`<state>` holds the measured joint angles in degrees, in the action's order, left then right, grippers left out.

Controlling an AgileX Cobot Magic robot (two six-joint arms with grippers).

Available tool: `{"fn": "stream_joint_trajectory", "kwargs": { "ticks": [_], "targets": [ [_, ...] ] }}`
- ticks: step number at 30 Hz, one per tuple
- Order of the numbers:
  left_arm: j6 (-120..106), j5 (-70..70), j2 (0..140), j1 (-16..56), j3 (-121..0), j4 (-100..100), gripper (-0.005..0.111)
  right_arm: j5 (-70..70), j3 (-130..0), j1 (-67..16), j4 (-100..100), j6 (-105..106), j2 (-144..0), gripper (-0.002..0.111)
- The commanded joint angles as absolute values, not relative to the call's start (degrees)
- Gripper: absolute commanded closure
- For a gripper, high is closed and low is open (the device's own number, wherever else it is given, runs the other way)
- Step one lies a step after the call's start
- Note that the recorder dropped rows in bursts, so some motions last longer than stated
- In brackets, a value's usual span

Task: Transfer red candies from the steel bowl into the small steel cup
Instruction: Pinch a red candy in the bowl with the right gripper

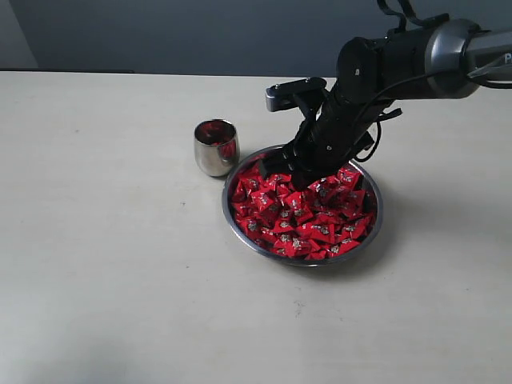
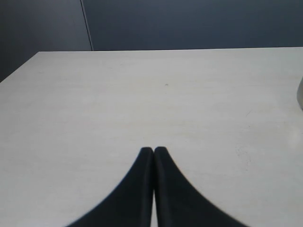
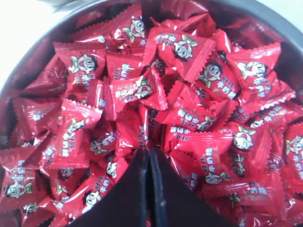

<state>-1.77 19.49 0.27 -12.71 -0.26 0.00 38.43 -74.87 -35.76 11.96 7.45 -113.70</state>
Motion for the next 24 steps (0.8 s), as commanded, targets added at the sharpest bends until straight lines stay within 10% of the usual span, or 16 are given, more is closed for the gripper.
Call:
{"fn": "stream_joint_trajectory", "kwargs": {
  "ticks": [1, 18, 24],
  "targets": [
    [-1.68, 18.91, 0.00, -12.44, 0.00, 0.35, 0.106, 38.21, -75.11, -35.75, 11.34, 7.48, -113.51, 0.109],
    [-1.68, 18.91, 0.00, -12.44, 0.00, 0.35, 0.106, 37.38, -75.11, -35.75, 10.94, 9.21, -113.51, 0.108],
    [-1.68, 18.91, 0.00, -12.44, 0.00, 0.35, 0.106, 37.26, -75.11, -35.75, 10.94, 9.21, -113.51, 0.088]
  ]
}}
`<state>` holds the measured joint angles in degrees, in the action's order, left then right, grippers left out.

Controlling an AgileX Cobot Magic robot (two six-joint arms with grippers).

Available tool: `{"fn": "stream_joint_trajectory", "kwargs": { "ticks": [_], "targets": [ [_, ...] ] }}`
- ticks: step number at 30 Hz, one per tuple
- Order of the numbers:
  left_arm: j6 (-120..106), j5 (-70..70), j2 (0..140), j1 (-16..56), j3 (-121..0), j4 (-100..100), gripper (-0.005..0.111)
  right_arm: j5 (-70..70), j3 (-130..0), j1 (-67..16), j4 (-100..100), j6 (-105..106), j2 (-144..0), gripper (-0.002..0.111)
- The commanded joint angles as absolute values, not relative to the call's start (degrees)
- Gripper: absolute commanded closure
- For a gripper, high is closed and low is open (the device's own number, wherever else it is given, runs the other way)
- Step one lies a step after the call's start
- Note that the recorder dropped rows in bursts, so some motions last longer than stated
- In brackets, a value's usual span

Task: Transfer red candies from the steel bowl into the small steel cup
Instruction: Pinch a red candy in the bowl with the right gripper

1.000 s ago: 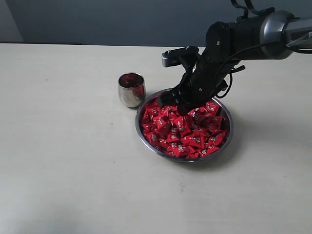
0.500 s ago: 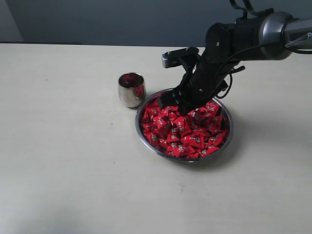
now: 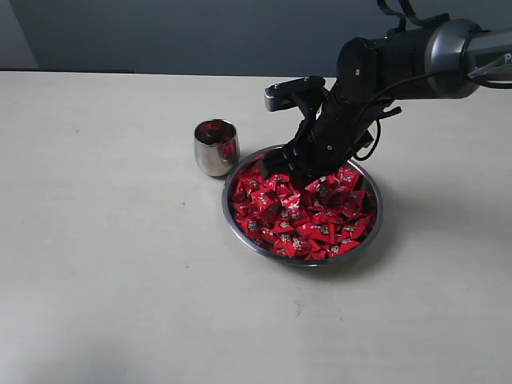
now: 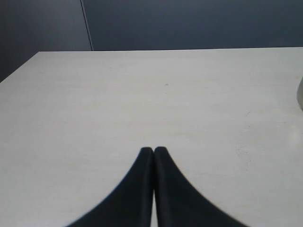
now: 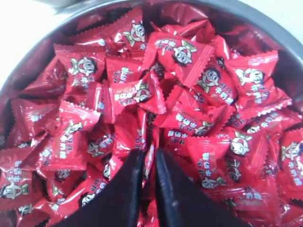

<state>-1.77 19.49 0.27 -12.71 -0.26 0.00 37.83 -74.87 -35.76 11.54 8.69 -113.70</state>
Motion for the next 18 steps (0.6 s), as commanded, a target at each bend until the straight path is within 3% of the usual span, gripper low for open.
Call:
{"fn": "stream_joint_trajectory", "kwargs": {
  "ticks": [1, 18],
  "targets": [
    [-1.68, 18.91, 0.00, -12.44, 0.00, 0.35, 0.106, 37.15, -75.11, -35.75, 10.94, 9.21, -113.51, 0.087],
    [-1.68, 18.91, 0.00, -12.44, 0.00, 0.35, 0.106, 36.59, -75.11, -35.34, 10.26, 9.21, -114.22, 0.088]
  ]
}}
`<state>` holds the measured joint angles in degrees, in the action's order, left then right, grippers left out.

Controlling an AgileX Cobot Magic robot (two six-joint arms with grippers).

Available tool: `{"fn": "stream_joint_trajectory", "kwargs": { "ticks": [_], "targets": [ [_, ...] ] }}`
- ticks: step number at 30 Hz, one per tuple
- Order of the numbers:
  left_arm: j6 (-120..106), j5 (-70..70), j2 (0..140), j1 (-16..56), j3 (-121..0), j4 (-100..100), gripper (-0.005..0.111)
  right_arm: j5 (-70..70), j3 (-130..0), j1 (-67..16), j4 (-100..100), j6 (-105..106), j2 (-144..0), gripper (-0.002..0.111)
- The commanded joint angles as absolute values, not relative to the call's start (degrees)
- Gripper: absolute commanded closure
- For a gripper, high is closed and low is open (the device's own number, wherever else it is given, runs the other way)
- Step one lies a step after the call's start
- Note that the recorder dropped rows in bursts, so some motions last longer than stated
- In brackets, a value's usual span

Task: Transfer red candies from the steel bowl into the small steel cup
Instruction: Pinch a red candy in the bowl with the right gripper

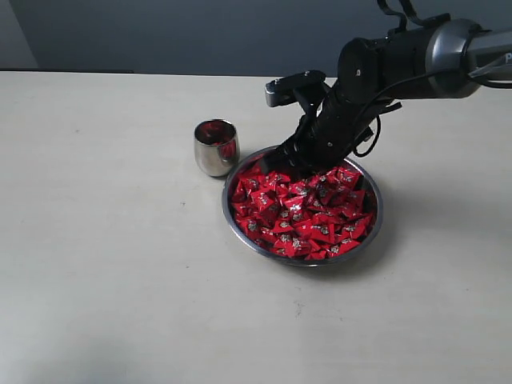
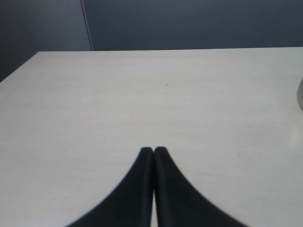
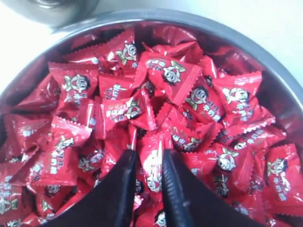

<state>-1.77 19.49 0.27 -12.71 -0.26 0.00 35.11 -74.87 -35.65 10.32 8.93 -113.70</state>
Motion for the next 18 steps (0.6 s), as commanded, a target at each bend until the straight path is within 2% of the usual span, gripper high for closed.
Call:
{"fn": "stream_joint_trajectory", "kwargs": {
  "ticks": [1, 18],
  "targets": [
    [-1.68, 18.91, 0.00, -12.44, 0.00, 0.35, 0.106, 37.05, -75.11, -35.44, 11.31, 9.21, -114.46, 0.088],
    [-1.68, 18.91, 0.00, -12.44, 0.00, 0.35, 0.106, 39.70, -75.11, -35.44, 13.50, 9.21, -115.55, 0.088]
  ]
}}
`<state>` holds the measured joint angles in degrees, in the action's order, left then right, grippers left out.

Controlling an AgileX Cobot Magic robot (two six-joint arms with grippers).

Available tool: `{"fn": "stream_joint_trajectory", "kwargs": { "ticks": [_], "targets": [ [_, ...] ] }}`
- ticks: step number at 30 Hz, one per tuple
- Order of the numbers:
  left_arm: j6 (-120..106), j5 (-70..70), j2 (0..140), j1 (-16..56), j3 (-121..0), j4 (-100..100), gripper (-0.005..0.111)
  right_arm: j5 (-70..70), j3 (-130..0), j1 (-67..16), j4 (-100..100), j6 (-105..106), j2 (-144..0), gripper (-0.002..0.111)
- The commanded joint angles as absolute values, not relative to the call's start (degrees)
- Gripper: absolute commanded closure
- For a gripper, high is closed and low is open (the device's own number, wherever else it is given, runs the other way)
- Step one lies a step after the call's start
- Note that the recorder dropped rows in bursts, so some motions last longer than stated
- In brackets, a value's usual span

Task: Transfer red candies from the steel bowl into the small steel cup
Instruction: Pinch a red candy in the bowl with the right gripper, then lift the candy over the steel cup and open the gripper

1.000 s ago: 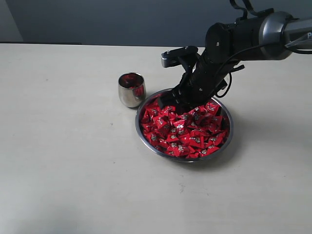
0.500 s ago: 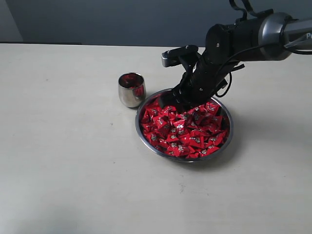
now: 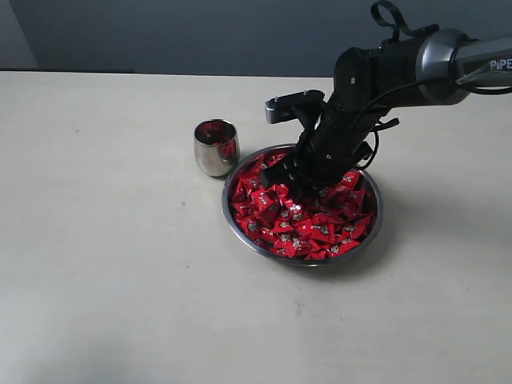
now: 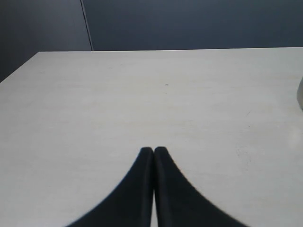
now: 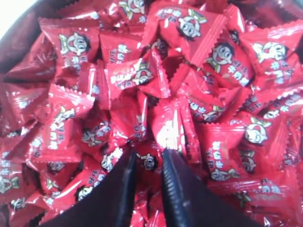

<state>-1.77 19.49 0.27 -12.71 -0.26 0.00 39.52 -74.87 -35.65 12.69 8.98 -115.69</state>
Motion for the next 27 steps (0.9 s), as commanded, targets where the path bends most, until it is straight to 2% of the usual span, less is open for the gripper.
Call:
{"fn": "stream_joint_trajectory", "kwargs": {
  "ticks": [1, 10, 13, 15, 27],
  "targets": [
    [-1.68, 18.91, 0.00, -12.44, 0.00, 0.35, 0.106, 39.70, -75.11, -35.44, 13.68, 9.21, -115.55, 0.088],
    [-1.68, 18.91, 0.00, -12.44, 0.00, 0.35, 0.106, 39.94, -75.11, -35.44, 14.20, 9.33, -115.55, 0.088],
    [-1.68, 18.91, 0.00, -12.44, 0.00, 0.35, 0.106, 40.15, -75.11, -35.44, 14.20, 9.33, -115.55, 0.097],
    [-1.68, 18.91, 0.00, -12.44, 0.00, 0.35, 0.106, 40.15, -75.11, -35.44, 14.20, 9.33, -115.55, 0.109],
    [-1.68, 18.91, 0.00, -12.44, 0.00, 0.35, 0.106, 41.44, -77.36, -35.44, 13.97, 9.33, -114.07, 0.109]
  ]
}}
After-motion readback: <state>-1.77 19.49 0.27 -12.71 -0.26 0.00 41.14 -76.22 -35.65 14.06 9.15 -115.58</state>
